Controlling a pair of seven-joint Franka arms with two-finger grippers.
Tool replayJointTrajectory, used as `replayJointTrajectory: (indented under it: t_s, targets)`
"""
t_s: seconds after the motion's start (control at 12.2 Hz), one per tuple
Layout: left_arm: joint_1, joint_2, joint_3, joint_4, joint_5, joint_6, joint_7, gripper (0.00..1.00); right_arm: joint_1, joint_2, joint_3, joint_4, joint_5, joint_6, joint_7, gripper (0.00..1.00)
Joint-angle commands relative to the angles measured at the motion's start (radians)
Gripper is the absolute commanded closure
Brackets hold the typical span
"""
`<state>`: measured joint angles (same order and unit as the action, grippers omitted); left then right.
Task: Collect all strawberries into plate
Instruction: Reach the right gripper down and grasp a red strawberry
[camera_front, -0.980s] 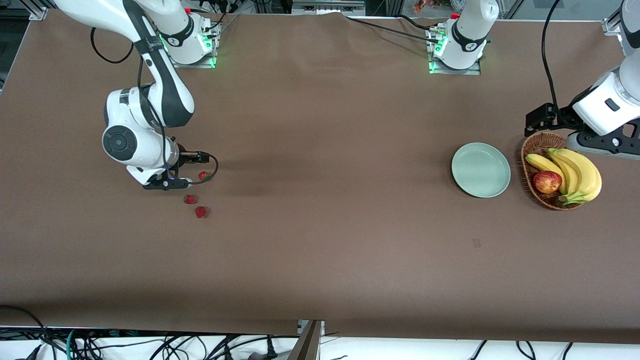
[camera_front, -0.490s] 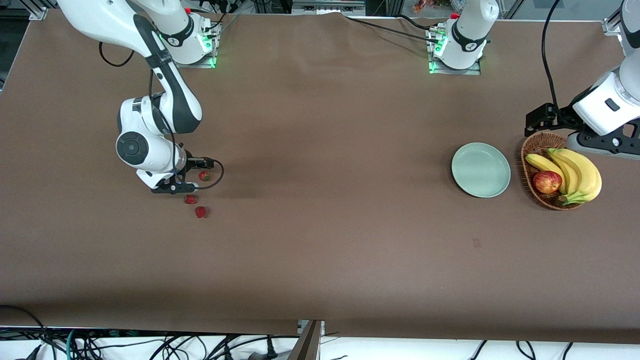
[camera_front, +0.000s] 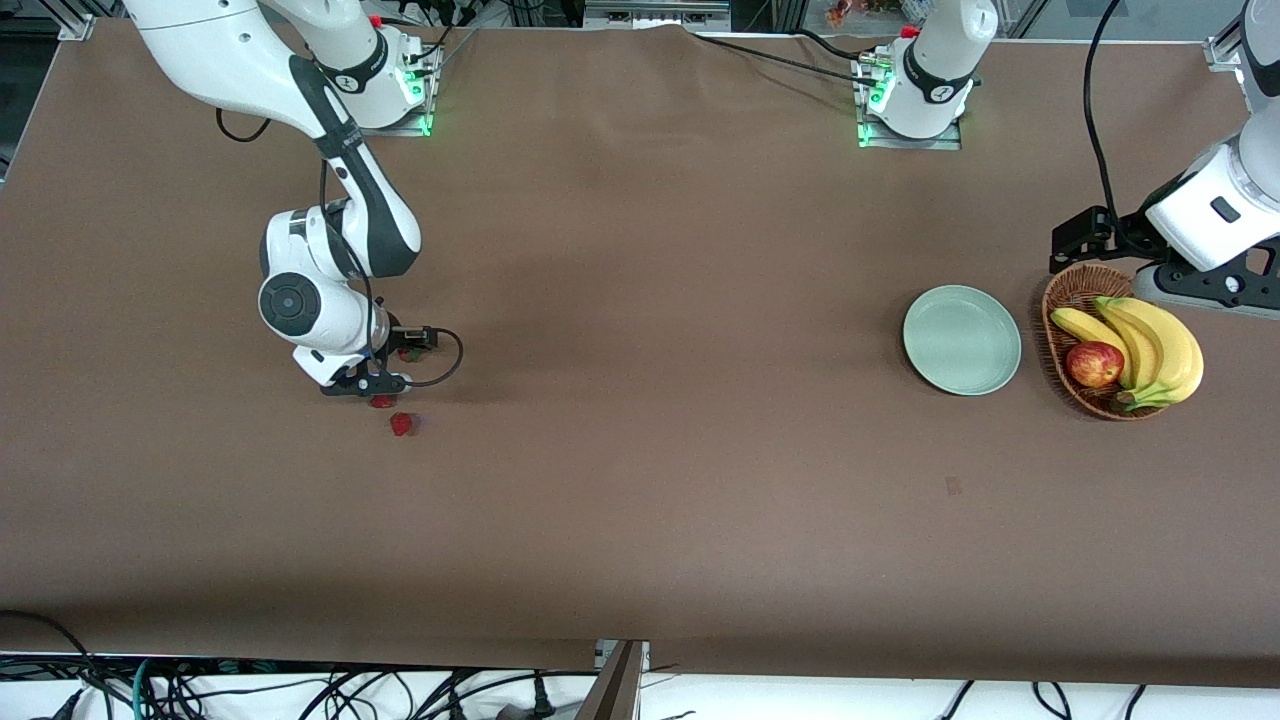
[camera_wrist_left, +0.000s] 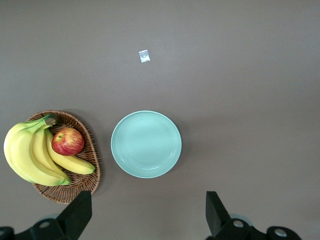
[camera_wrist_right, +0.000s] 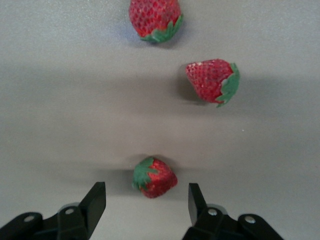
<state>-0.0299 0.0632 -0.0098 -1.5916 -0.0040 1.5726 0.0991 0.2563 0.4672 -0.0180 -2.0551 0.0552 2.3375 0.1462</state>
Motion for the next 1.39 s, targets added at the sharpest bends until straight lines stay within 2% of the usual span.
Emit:
replayJointTrajectory:
  t_s: [0.0, 0.16, 0.25, 0.41, 0.49, 0.65, 0.82, 0.98, 1.14, 1.31]
  targets:
    - [0.004, 0.010, 0.001, 0.021, -0.007, 0.000, -0.022, 0.00, 0.003, 0.010, 0.000, 0.003, 0.012, 0.032, 0.001, 0.31]
    - [0.002, 0.010, -0.001, 0.018, -0.005, 0.000, -0.022, 0.00, 0.003, 0.025, 0.000, 0.001, 0.014, 0.045, 0.001, 0.40]
    - [0.002, 0.007, -0.001, 0.015, -0.005, 0.000, -0.022, 0.00, 0.003, 0.028, 0.000, 0.000, 0.012, 0.048, 0.001, 0.49]
    - [0.002, 0.004, -0.001, 0.012, -0.005, 0.000, -0.022, 0.00, 0.003, 0.030, 0.000, 0.001, 0.014, 0.046, 0.001, 0.72]
    - [0.001, 0.004, -0.002, 0.009, -0.005, 0.000, -0.022, 0.00, 0.001, 0.025, -0.002, 0.004, 0.012, 0.039, 0.001, 0.81]
    - [-0.002, 0.004, -0.002, 0.009, -0.005, 0.000, -0.022, 0.00, 0.004, 0.011, 0.003, 0.044, 0.017, 0.004, 0.024, 0.83]
    - [-0.001, 0.004, -0.002, 0.007, -0.005, 0.000, -0.022, 0.00, 0.007, 0.013, 0.073, 0.193, 0.020, -0.148, 0.167, 0.83]
    - [-0.002, 0.004, -0.002, 0.007, -0.005, 0.000, -0.022, 0.00, 0.044, 0.059, 0.124, 0.358, 0.025, -0.257, 0.352, 0.83]
    - [-0.002, 0.004, -0.002, 0.005, -0.005, 0.000, -0.022, 0.00, 0.089, 0.115, 0.174, 0.443, 0.102, -0.248, 0.478, 0.83]
    - [-0.002, 0.004, -0.002, 0.005, -0.005, 0.000, -0.022, 0.00, 0.188, 0.206, 0.184, 0.565, 0.169, -0.221, 0.591, 0.82]
